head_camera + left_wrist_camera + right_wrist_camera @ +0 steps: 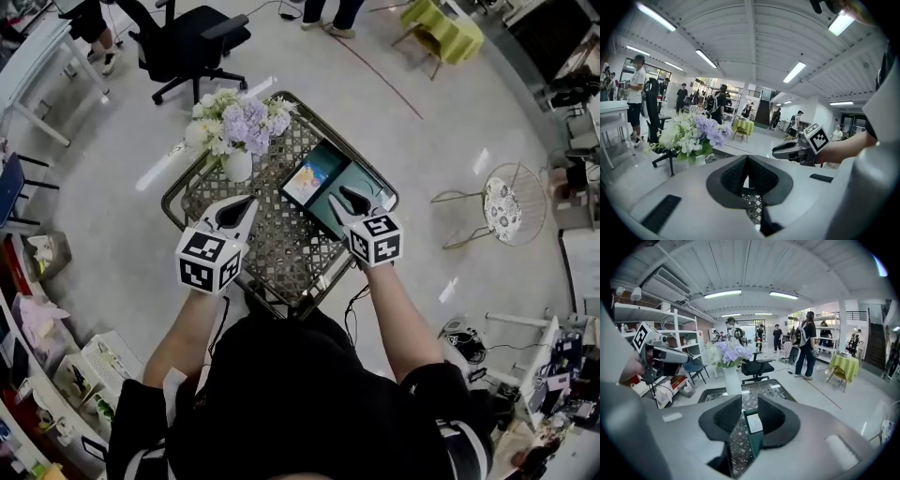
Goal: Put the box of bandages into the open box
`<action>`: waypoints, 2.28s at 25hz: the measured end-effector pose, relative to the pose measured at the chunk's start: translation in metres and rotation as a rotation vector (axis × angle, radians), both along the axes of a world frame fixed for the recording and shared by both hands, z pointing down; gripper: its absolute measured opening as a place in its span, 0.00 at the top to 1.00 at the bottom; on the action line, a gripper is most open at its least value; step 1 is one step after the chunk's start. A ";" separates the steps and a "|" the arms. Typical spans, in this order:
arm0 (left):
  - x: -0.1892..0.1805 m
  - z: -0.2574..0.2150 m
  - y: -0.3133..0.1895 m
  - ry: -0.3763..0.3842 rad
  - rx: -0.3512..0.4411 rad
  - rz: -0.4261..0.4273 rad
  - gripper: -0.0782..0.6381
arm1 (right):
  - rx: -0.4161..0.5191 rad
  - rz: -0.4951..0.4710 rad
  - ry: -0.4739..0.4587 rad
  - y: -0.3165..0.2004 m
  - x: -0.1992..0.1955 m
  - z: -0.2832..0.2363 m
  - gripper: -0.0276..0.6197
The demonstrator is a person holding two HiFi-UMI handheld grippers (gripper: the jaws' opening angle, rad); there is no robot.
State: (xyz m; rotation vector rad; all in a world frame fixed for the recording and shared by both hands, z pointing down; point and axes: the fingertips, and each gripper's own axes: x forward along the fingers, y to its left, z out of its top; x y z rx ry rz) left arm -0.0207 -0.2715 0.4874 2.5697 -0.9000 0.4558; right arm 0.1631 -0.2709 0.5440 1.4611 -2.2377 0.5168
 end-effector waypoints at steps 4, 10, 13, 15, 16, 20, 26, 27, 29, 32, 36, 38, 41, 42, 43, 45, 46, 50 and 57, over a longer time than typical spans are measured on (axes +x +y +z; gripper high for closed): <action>0.007 -0.021 0.005 0.017 0.051 0.054 0.88 | 0.070 0.063 -0.027 0.022 0.008 -0.040 0.81; 0.013 -0.048 0.018 0.030 0.104 0.087 0.88 | 0.176 0.120 -0.096 0.057 0.022 -0.093 0.88; 0.019 -0.063 0.024 0.033 0.136 0.091 0.88 | 0.236 0.127 -0.129 0.073 0.030 -0.117 0.91; 0.023 -0.072 0.029 0.033 0.154 0.087 0.88 | 0.272 0.130 -0.150 0.085 0.037 -0.132 0.93; 0.026 -0.077 0.032 0.033 0.161 0.084 0.88 | 0.288 0.128 -0.159 0.091 0.039 -0.139 0.94; 0.033 -0.096 0.050 0.044 0.184 0.064 0.88 | 0.353 0.109 -0.184 0.119 0.046 -0.164 0.94; 0.043 -0.120 0.072 0.046 0.220 0.004 0.88 | 0.430 0.079 -0.204 0.164 0.064 -0.191 0.94; 0.044 -0.123 0.075 0.041 0.226 -0.009 0.88 | 0.444 0.075 -0.207 0.170 0.069 -0.195 0.94; 0.043 -0.129 0.081 0.032 0.238 -0.036 0.88 | 0.473 0.067 -0.216 0.180 0.078 -0.205 0.94; 0.035 -0.139 0.091 0.029 0.253 -0.080 0.88 | 0.503 0.054 -0.233 0.192 0.084 -0.215 0.95; 0.027 -0.147 0.098 0.021 0.269 -0.110 0.88 | 0.527 0.056 -0.235 0.196 0.089 -0.224 0.95; 0.023 -0.148 0.097 0.013 0.276 -0.115 0.88 | 0.528 0.070 -0.240 0.197 0.090 -0.223 0.95; 0.019 -0.149 0.092 0.000 0.287 -0.100 0.88 | 0.523 0.073 -0.238 0.196 0.091 -0.221 0.95; 0.020 -0.149 0.090 -0.006 0.292 -0.087 0.88 | 0.522 0.072 -0.237 0.193 0.090 -0.221 0.95; 0.020 -0.151 0.088 -0.008 0.300 -0.076 0.88 | 0.523 0.073 -0.237 0.190 0.090 -0.222 0.95; 0.019 -0.155 0.081 0.001 0.314 -0.072 0.88 | 0.531 0.086 -0.237 0.179 0.089 -0.225 0.95; 0.017 -0.158 0.075 0.014 0.318 -0.078 0.88 | 0.536 0.098 -0.239 0.173 0.088 -0.227 0.95; 0.009 -0.160 0.053 0.051 0.308 -0.108 0.88 | 0.549 0.128 -0.245 0.154 0.078 -0.229 0.95; 0.007 -0.148 0.043 0.034 0.283 -0.062 0.88 | 0.545 0.123 -0.222 0.141 0.056 -0.228 0.95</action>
